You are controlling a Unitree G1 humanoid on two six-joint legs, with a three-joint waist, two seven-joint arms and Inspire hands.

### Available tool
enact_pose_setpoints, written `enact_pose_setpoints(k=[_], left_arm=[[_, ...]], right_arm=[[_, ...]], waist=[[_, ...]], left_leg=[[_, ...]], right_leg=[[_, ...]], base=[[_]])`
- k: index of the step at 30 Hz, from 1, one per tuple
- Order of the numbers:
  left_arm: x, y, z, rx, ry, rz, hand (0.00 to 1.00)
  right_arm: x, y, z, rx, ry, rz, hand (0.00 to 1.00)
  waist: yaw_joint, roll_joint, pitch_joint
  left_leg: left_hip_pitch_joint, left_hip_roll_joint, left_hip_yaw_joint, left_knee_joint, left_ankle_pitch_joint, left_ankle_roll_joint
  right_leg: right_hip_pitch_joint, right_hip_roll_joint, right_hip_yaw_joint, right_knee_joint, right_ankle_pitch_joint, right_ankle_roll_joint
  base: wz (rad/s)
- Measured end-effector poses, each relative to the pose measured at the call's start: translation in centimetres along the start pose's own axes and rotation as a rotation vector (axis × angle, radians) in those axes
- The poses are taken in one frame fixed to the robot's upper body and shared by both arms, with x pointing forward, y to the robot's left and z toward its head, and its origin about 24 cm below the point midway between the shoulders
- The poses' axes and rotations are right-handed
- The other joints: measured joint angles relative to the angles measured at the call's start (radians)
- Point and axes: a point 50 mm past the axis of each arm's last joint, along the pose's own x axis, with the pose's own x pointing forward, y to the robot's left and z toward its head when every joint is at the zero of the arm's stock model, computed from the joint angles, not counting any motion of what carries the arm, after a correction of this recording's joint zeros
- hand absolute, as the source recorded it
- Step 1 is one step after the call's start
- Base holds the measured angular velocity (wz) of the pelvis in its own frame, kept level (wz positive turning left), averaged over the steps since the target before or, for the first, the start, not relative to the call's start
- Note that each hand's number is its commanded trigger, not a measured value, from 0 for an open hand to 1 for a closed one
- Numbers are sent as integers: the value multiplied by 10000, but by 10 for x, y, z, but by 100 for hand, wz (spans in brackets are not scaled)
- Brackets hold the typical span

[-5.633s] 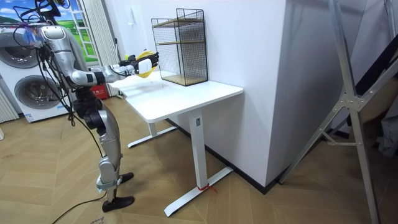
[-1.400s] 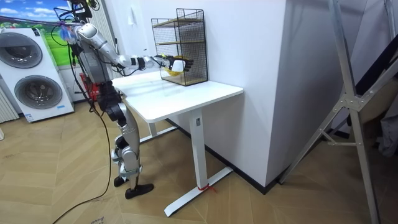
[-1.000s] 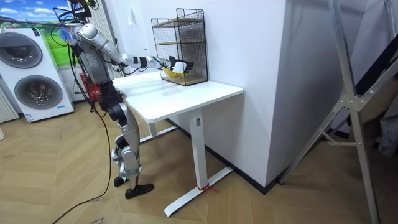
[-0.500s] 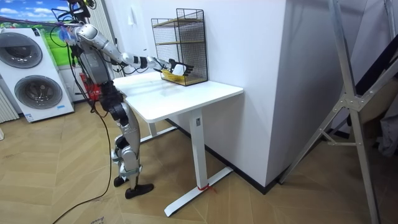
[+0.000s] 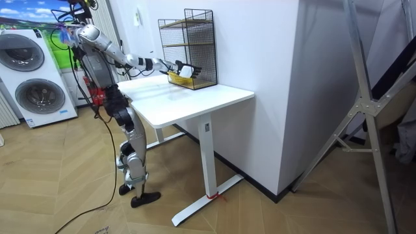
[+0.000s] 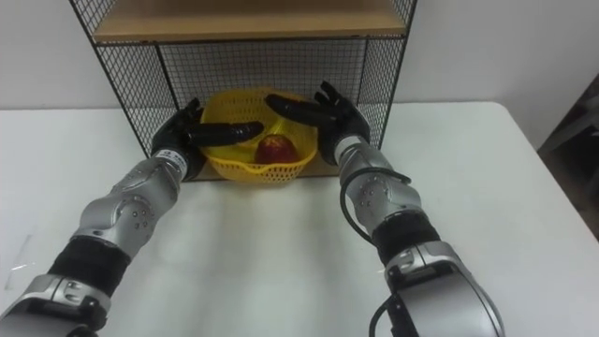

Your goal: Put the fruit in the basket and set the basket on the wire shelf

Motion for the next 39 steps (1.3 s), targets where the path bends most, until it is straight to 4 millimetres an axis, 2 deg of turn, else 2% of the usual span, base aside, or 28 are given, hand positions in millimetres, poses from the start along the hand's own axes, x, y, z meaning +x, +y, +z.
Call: enact_pose_setpoints(k=[5,10,14,18,23,33,37,39], left_arm=[[0,6,4,139,-117,122,0],[-2,8,15,215,-486,57,0],[-2,13,20,355,-650,-16,0],[-2,15,21,404,-676,32,0],[-2,16,22,428,-693,47,0],[-3,13,25,421,-803,-234,0],[-3,10,30,416,-1003,-363,0],[-3,9,31,417,-1042,-381,0]], right_arm=[[0,-2,2,-32,-52,17,0],[-1,-5,5,-184,-97,-43,0],[-1,-11,10,-247,-209,-3,0],[-2,-12,11,-260,-219,-20,0],[-2,-11,12,-263,-237,2,0],[-2,-11,14,-228,-330,272,0],[-2,-4,21,-266,-612,614,0],[-2,-1,24,-304,-725,729,0]], waist=[[-8,6,-22],[-10,45,-105],[-14,72,-127],[-14,89,-137],[-11,172,-192],[-68,221,-162],[-88,216,-153],[-83,196,-114]], left_leg=[[-8,4,0,21,1,-1],[-22,3,-20,39,1,-1],[40,2,-58,39,2,-2],[39,1,-58,40,9,-13],[35,-1,-54,35,32,-18],[-57,1,-49,27,71,-36],[-118,3,-47,27,77,-37],[-107,2,-47,18,77,-36]], right_leg=[[-1,-2,-36,7,1,-2],[4,-7,-42,13,3,-4],[78,-5,-36,4,2,-4],[76,-4,-20,8,3,-5],[71,-5,-11,14,7,-12],[-16,-8,-31,37,25,-39],[-83,-7,-30,40,28,-43],[-82,-5,-24,36,28,-43]], base=[[0],[0],[1],[0],[0],[0],[0],[0]])
